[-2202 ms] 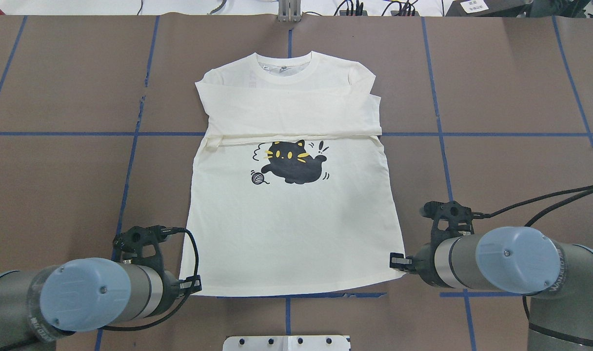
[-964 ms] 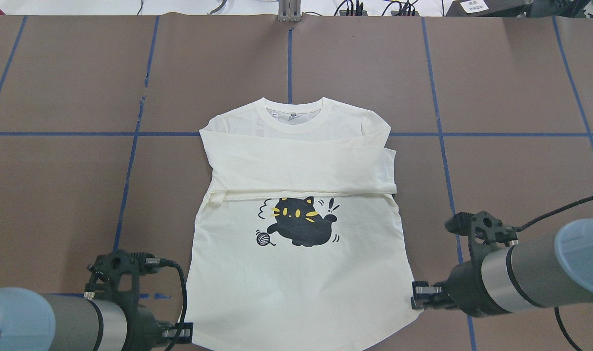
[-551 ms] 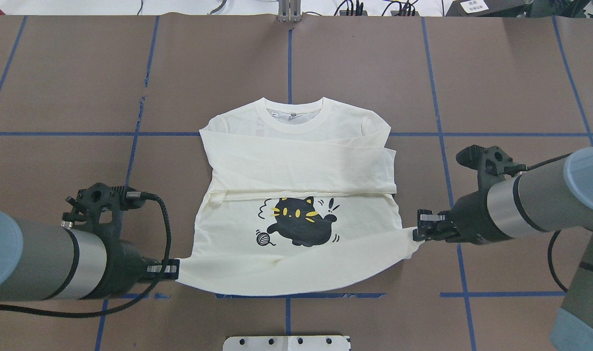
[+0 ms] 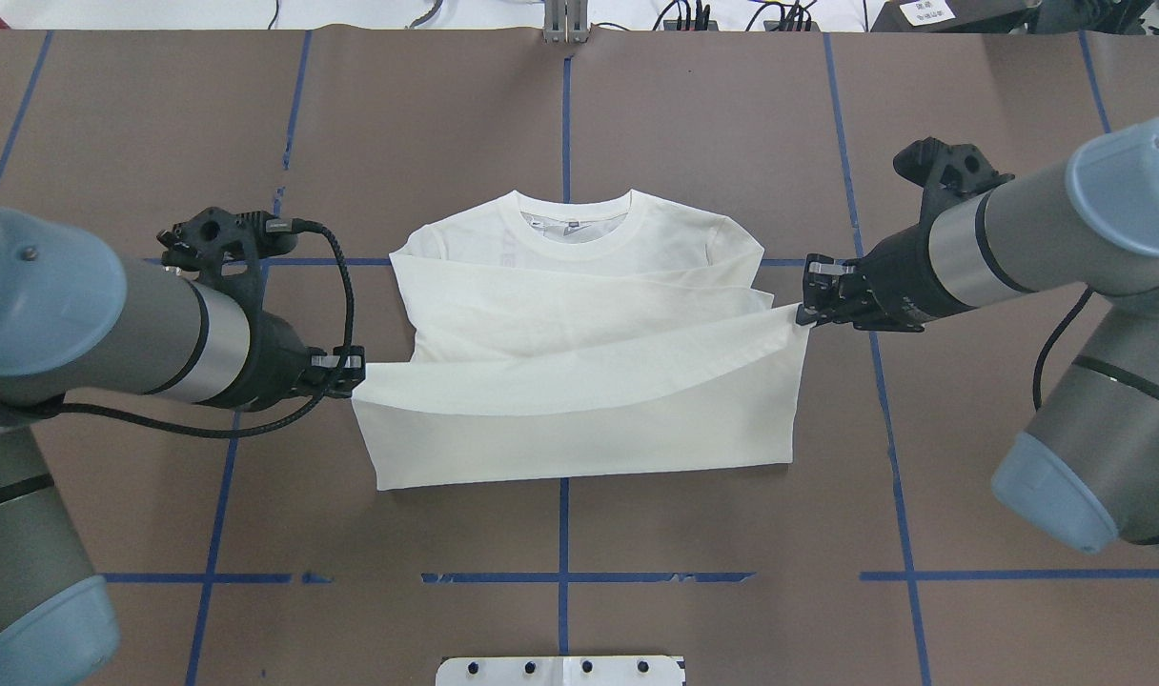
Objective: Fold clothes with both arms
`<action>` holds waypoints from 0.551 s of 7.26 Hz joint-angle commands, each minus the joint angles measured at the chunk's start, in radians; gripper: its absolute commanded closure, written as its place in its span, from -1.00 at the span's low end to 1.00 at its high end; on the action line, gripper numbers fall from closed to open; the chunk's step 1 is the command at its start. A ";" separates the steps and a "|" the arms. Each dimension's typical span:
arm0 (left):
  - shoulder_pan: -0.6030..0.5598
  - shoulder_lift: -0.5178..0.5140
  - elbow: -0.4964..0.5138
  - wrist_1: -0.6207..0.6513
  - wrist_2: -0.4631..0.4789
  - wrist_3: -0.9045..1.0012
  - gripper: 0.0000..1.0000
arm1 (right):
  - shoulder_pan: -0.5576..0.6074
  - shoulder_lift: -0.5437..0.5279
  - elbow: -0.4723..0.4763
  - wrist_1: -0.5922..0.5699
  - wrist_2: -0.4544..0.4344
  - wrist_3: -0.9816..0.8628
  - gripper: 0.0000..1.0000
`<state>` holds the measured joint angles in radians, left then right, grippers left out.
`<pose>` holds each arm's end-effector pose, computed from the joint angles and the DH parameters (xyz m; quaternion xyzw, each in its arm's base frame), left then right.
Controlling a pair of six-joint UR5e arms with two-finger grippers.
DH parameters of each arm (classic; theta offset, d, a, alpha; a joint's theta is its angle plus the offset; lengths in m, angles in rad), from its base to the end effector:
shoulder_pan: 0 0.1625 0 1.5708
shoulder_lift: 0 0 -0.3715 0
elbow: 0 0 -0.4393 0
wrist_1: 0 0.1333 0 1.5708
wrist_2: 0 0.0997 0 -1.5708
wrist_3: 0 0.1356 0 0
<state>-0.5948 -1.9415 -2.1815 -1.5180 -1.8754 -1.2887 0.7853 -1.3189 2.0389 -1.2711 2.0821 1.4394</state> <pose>0.3971 -0.3805 0.1412 0.0651 0.4583 -0.0705 0.8836 -0.3599 -0.4545 0.2096 0.0110 -0.5211 0.1543 0.8394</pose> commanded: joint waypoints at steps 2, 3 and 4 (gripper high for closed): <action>-0.121 -0.056 0.176 -0.080 -0.002 0.068 1.00 | 0.060 0.137 -0.199 0.001 -0.001 -0.011 1.00; -0.123 -0.071 0.287 -0.187 -0.001 0.065 1.00 | 0.077 0.179 -0.279 0.001 -0.002 -0.043 1.00; -0.122 -0.097 0.402 -0.297 0.001 0.057 1.00 | 0.090 0.211 -0.340 0.001 -0.001 -0.043 1.00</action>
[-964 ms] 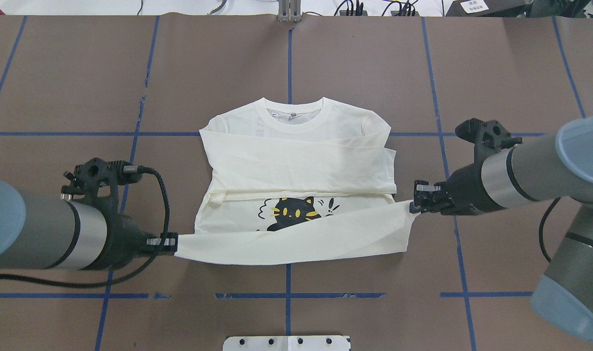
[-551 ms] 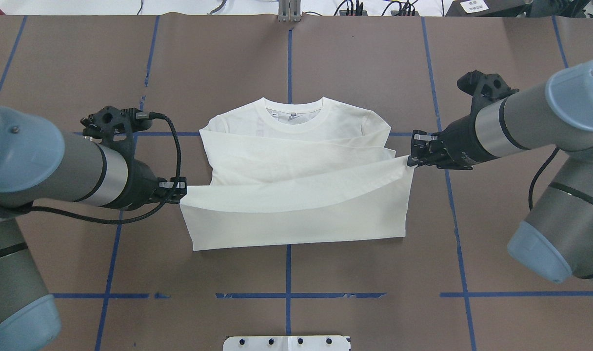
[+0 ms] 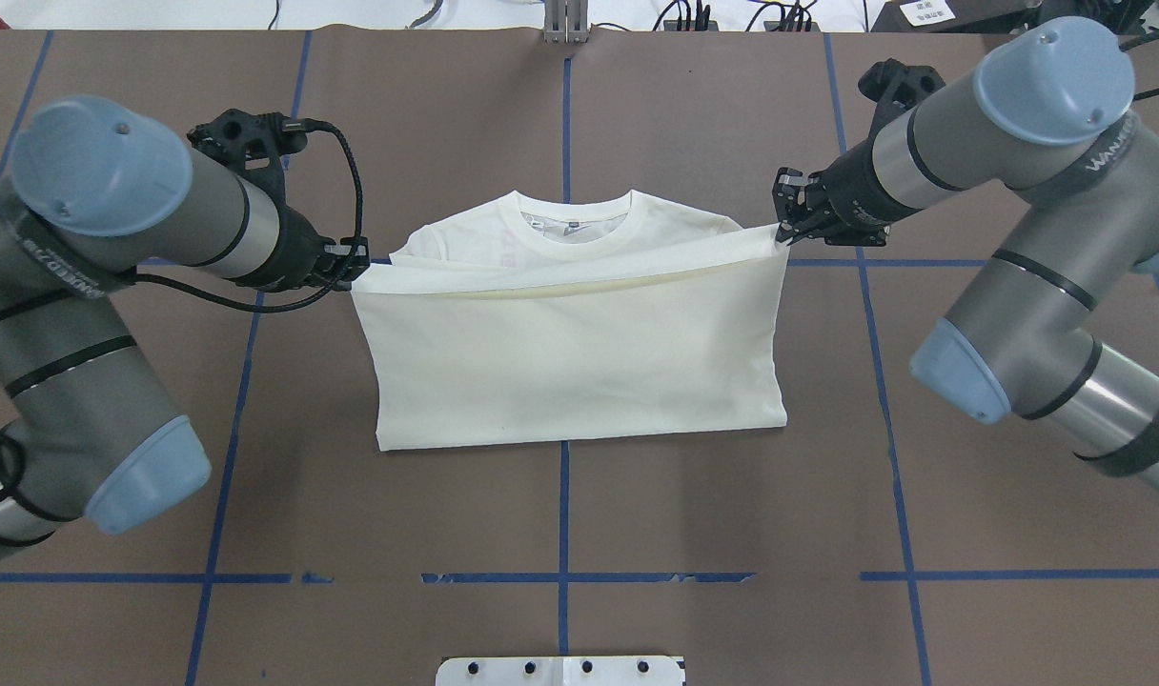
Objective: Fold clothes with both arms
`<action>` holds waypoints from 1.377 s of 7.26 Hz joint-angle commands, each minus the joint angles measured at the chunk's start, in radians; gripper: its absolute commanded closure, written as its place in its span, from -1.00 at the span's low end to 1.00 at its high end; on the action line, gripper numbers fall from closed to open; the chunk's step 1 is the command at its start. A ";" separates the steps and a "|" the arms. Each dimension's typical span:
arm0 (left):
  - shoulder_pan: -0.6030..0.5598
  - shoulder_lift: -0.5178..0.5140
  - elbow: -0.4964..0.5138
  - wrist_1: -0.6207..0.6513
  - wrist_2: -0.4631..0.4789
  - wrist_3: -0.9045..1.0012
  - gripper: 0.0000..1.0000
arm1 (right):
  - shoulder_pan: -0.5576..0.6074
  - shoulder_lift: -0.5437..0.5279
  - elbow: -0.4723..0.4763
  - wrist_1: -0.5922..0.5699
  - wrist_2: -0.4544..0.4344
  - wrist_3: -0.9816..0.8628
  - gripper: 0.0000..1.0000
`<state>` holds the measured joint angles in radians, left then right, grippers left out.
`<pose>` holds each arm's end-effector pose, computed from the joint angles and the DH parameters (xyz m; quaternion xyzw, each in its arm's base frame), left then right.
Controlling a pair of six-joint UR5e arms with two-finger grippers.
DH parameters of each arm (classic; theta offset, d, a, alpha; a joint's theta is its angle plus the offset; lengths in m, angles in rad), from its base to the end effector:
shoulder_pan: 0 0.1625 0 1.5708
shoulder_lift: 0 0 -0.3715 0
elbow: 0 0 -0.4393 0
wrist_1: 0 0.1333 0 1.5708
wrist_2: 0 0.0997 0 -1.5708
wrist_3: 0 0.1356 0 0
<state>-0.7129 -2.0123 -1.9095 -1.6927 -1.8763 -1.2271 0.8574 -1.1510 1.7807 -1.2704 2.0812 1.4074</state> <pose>0.4193 -0.4848 0.1913 0.0989 0.4411 -0.0981 0.8866 -0.3818 -0.5436 0.2338 0.0151 -0.4889 0.1877 0.8518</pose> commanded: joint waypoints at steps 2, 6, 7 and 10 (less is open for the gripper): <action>-0.028 -0.057 0.242 -0.176 0.005 -0.003 1.00 | 0.022 0.106 -0.191 0.002 -0.001 -0.011 1.00; -0.039 -0.153 0.372 -0.202 0.009 -0.044 1.00 | 0.022 0.164 -0.343 0.123 -0.007 -0.010 1.00; -0.039 -0.184 0.413 -0.202 0.038 -0.055 1.00 | 0.020 0.177 -0.359 0.124 -0.007 -0.010 1.00; -0.037 -0.189 0.432 -0.222 0.052 -0.074 1.00 | 0.014 0.178 -0.383 0.126 -0.009 -0.013 1.00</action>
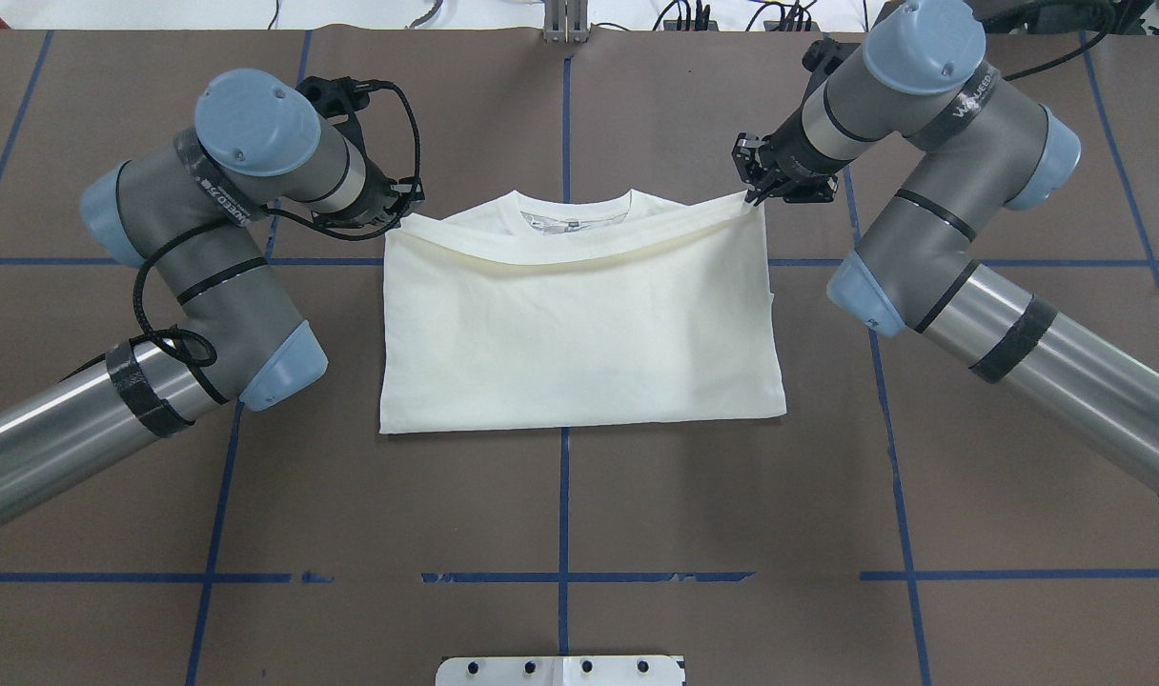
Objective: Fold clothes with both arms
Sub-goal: 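Lay the hem at the collar, open both grippers and raise them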
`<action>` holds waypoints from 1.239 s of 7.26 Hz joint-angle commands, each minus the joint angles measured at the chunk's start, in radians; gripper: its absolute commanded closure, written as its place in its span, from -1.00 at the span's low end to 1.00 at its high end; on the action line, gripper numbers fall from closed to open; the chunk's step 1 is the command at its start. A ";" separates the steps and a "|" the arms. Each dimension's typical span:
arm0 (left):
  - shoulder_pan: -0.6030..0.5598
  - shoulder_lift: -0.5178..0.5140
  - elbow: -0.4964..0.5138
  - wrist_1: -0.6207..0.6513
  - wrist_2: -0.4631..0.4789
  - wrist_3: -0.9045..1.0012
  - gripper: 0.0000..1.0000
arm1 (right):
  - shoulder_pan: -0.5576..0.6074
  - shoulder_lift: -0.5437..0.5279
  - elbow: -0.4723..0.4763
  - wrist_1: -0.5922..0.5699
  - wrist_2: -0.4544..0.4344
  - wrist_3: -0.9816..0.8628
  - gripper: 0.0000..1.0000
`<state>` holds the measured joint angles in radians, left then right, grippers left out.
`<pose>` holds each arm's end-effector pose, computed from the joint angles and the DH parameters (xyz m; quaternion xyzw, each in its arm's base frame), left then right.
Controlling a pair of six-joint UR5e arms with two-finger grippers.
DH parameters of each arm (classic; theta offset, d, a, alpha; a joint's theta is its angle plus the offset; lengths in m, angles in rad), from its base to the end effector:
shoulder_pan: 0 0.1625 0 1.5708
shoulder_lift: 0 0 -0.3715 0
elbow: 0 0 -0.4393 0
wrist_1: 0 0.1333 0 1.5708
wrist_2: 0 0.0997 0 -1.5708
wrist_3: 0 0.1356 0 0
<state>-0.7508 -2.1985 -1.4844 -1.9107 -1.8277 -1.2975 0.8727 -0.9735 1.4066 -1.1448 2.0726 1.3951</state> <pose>0.4877 -0.5903 0.2434 0.1062 0.4255 -0.1591 0.8845 -0.4382 -0.6281 0.2875 0.0065 -0.4622 0.2036 0.8631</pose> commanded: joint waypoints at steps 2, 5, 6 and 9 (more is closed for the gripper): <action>0.001 -0.003 0.013 -0.004 0.004 -0.016 1.00 | 0.000 0.001 -0.012 0.002 -0.002 0.001 1.00; 0.001 -0.004 0.018 -0.026 0.004 -0.013 -0.97 | 0.000 -0.002 -0.017 0.005 0.003 -0.001 -0.99; -0.001 -0.006 0.010 -0.025 0.005 -0.019 -1.00 | 0.000 -0.008 -0.006 0.029 0.007 -0.002 -1.00; -0.009 0.025 -0.106 0.014 0.001 -0.022 -1.00 | -0.091 -0.202 0.231 0.077 0.034 0.012 -1.00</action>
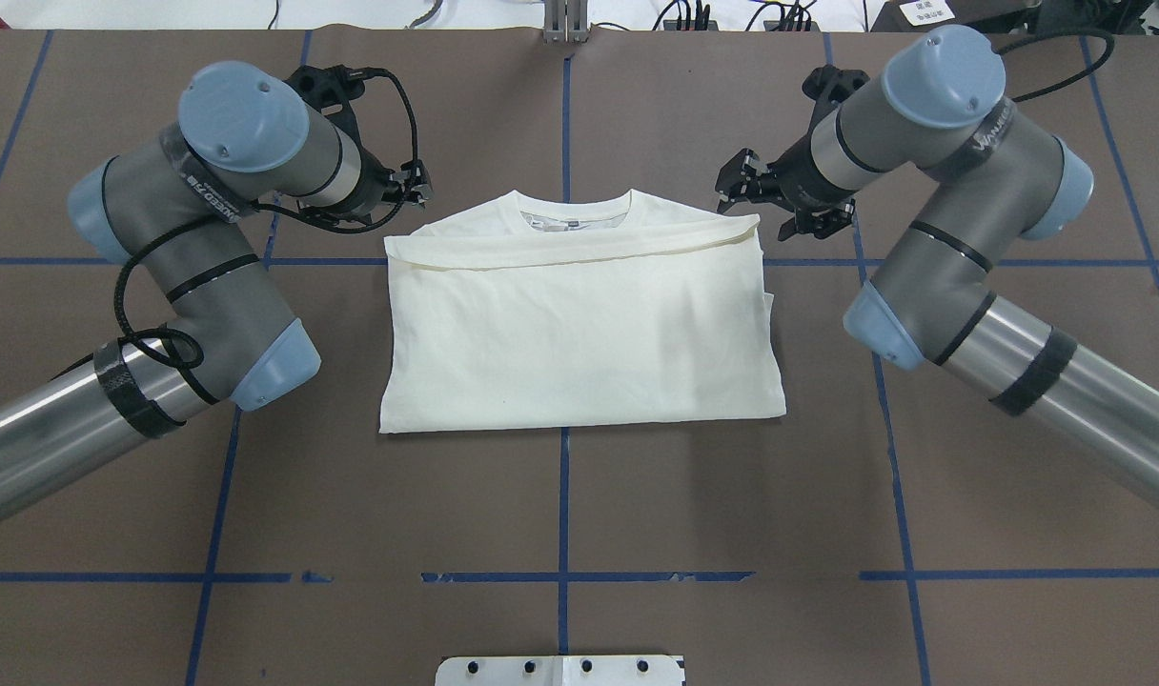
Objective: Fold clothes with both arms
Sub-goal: 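Lower the right gripper to the folded shirt's nearest side edge and grasp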
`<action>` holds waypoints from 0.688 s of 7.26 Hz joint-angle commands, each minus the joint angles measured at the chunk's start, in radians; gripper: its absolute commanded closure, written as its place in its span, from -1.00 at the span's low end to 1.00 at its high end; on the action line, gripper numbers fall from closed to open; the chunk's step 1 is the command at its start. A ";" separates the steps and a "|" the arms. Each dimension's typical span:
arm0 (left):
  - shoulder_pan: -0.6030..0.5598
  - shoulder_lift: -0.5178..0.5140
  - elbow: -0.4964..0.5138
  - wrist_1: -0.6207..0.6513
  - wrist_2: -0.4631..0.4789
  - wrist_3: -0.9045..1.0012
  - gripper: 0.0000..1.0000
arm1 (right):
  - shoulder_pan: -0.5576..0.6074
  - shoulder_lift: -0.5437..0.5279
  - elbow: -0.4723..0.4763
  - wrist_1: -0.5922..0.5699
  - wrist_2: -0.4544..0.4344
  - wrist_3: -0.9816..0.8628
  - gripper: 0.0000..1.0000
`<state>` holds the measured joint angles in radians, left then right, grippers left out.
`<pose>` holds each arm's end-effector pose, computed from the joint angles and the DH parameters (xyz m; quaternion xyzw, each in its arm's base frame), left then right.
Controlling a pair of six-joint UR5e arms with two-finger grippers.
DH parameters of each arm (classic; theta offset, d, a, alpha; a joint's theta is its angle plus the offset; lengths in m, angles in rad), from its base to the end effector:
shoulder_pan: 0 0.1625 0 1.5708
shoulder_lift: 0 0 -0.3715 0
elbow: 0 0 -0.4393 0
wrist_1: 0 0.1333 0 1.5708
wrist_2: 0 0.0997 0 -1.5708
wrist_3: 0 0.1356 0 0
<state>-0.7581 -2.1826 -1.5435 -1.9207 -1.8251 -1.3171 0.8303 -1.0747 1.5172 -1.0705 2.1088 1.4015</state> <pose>0.4724 -0.5839 0.2220 0.1175 0.4457 -0.1657 0.8719 -0.4431 -0.5794 0.2888 0.0020 -0.4977 0.1646 0.8516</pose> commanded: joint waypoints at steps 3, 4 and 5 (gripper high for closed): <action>0.002 0.032 -0.118 0.063 0.000 -0.004 -1.00 | -0.238 -0.254 0.239 0.000 -0.159 0.016 -1.00; 0.003 0.033 -0.118 0.063 0.000 -0.004 -1.00 | -0.258 -0.254 0.232 -0.002 -0.174 0.016 -1.00; 0.003 0.033 -0.118 0.063 0.000 -0.004 -1.00 | -0.263 -0.251 0.221 -0.002 -0.174 0.016 -0.98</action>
<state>-0.7556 -2.1508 -1.6588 -1.8585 -1.8254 -1.3207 0.5869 -1.3237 1.7469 -1.0715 1.9473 1.4173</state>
